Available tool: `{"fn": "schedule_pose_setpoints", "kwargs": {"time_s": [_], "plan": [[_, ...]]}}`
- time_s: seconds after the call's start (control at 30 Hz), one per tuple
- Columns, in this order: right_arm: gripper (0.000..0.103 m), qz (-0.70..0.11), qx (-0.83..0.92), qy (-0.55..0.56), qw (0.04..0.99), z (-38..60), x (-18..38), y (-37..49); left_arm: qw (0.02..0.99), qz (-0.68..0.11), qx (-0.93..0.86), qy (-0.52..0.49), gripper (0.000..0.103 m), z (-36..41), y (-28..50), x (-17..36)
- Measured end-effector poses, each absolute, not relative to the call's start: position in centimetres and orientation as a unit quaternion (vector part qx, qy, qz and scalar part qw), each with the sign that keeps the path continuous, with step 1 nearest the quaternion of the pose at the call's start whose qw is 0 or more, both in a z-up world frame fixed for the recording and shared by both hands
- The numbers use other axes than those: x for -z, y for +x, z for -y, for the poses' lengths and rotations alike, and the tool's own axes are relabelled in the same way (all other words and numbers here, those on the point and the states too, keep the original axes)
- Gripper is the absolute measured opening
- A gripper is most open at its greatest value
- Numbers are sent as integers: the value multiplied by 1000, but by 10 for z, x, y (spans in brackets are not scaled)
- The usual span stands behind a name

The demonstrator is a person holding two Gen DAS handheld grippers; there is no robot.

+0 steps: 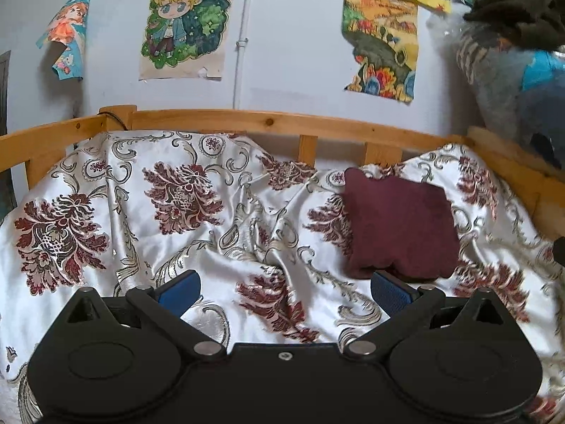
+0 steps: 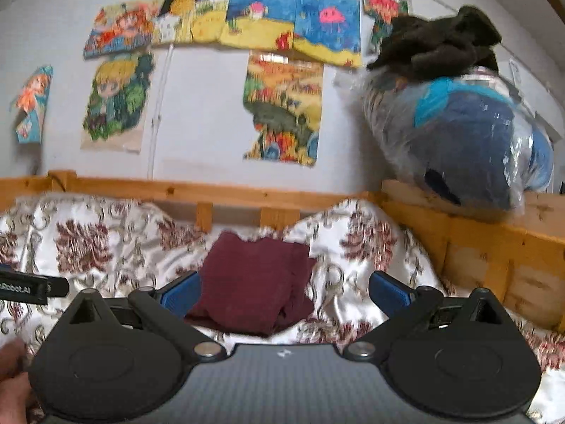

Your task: Fold small clothes

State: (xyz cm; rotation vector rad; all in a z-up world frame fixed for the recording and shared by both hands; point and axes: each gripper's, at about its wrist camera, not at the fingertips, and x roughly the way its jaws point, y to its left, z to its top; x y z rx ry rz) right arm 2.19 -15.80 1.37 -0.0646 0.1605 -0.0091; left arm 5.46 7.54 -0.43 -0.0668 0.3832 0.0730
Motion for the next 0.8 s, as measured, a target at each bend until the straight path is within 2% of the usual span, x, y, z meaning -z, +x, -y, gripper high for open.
{"fn": "schedule_pose_setpoints", "kwargs": {"time_s": [0.13,0.8], "plan": [[103,-121,8,-25,992,154,-4,34,980,-191,-43,-35,102,-79,58,6],[103,-120,12,-26,992,154,-4,34,981,-192,-34,-16,102,-74,58,8]]}}
